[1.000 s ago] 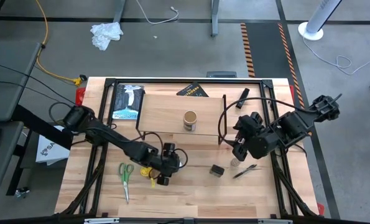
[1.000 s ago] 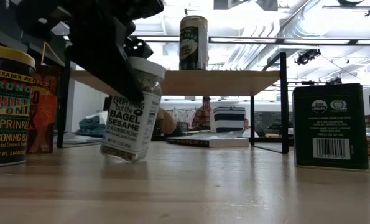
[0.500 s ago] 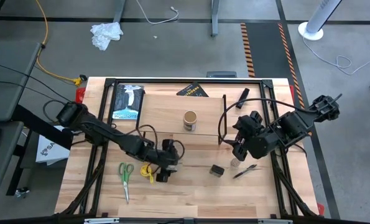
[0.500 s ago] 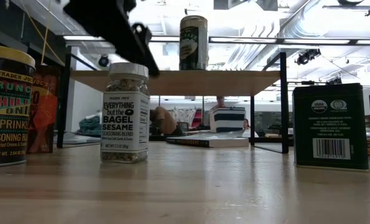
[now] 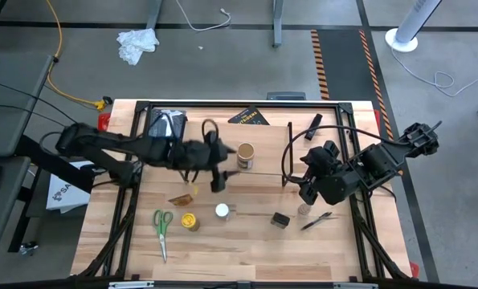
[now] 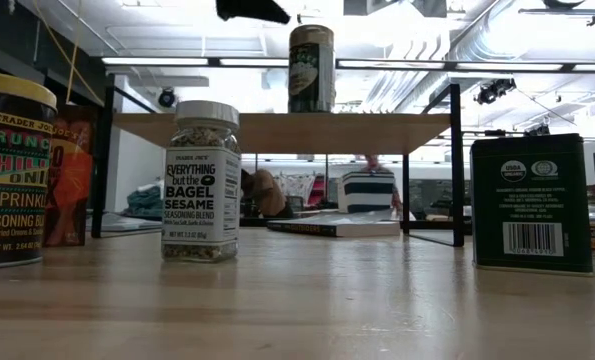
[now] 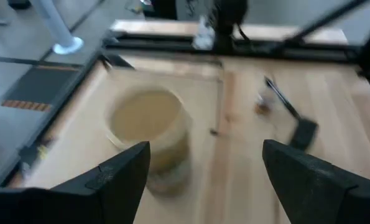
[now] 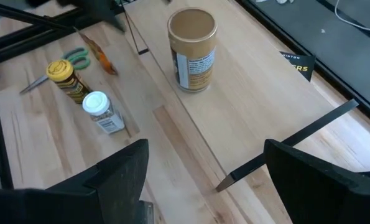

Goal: Shelf spices
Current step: Remove the gold seasoning bottle from the shelf

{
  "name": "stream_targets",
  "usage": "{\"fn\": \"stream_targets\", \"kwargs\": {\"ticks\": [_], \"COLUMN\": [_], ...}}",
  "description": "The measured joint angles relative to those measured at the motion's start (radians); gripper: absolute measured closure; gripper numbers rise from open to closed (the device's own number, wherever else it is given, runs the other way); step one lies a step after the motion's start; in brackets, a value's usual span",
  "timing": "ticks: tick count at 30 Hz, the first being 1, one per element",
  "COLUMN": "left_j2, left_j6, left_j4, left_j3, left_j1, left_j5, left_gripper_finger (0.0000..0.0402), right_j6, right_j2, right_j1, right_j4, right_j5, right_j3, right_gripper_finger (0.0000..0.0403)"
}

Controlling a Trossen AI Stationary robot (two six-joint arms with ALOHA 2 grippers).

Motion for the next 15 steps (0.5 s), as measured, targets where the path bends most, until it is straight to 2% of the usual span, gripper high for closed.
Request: {"fn": "stream_targets", "kwargs": {"ticks": [6,10,15], "left_j2": [0.006,0.028,0.091], "left_j6": [0.061,-0.006,-0.026], "left_j4": [-0.025,-0.012,0.065], "left_j3": [0.066,0.055,0.055], "left_j1": [0.064,0.096,0.092], "left_j5": [0.005,0.045,0.029], "left_gripper_finger": [0.0094,0.0089,0.0081], "right_j6": [0.000,0.000,0.000], "right_j2": [0.000,0.000,0.000], "right_j1": [0.000,0.000,0.000], "right_j4": [0.000,0.000,-0.002], "right_j5": [-0.019,-0.019,-0.018], "right_j3": [0.000,0.000,0.000], "right_gripper_finger": [0.0088,0.0088,0.0088]}}
